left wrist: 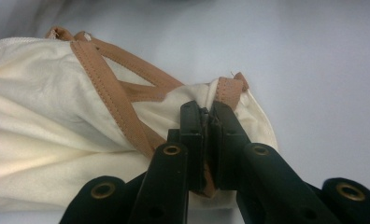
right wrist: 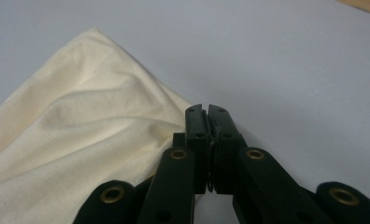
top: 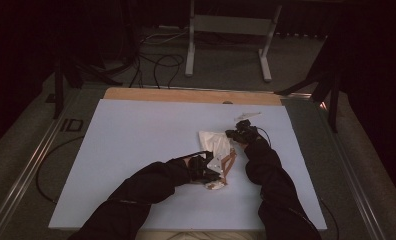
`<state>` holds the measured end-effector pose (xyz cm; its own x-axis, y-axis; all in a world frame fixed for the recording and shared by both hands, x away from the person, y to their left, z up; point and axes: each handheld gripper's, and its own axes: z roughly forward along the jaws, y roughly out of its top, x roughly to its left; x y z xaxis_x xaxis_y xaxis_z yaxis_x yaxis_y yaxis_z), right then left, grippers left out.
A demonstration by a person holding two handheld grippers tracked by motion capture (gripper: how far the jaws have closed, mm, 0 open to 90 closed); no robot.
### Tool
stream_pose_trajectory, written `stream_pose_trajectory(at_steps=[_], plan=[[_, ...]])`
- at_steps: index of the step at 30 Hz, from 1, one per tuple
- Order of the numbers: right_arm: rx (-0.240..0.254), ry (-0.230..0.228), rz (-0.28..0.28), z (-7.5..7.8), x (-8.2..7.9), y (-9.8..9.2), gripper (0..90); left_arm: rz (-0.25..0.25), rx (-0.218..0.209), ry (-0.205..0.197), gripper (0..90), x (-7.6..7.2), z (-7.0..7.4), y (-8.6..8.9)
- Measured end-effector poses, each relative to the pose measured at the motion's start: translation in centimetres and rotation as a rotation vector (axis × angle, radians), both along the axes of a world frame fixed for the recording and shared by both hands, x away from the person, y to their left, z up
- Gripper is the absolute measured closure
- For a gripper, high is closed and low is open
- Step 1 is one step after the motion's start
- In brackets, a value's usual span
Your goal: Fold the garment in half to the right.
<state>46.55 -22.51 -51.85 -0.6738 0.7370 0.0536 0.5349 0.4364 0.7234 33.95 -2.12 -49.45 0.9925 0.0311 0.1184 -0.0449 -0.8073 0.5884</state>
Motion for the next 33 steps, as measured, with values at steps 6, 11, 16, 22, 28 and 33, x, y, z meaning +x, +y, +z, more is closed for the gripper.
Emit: stream_pose_trajectory(at_steps=[6, 11, 16, 22, 28, 33], plan=[[0.003, -0.012, -0.004, 0.4, 0.4, 0.2, 88.3, 0.022, -0.02, 0.011, 84.0, 0.1, 0.2, -0.1], [0.01, -0.024, -0.01, 0.6, 0.6, 0.4, 88.3, 0.038, -0.053, 0.026, 79.3, 0.2, 0.3, 0.1], [0.012, -0.026, -0.019, 0.7, 0.7, 0.2, 87.9, 0.036, -0.078, 0.05, 68.0, 0.1, 0.5, 0.0], [0.016, 0.019, -0.027, 0.2, 0.9, 0.0, 82.7, 0.028, -0.104, 0.077, 59.8, -0.1, 0.6, 0.0], [0.023, 0.038, -0.049, 0.2, 0.8, -0.2, 62.7, 0.034, -0.124, 0.076, 51.5, -0.5, 1.1, 0.2], [0.038, 0.03, -0.046, 1.1, 0.4, -0.2, 46.7, 0.05, -0.149, 0.068, 46.1, -0.6, 1.8, 0.7]])
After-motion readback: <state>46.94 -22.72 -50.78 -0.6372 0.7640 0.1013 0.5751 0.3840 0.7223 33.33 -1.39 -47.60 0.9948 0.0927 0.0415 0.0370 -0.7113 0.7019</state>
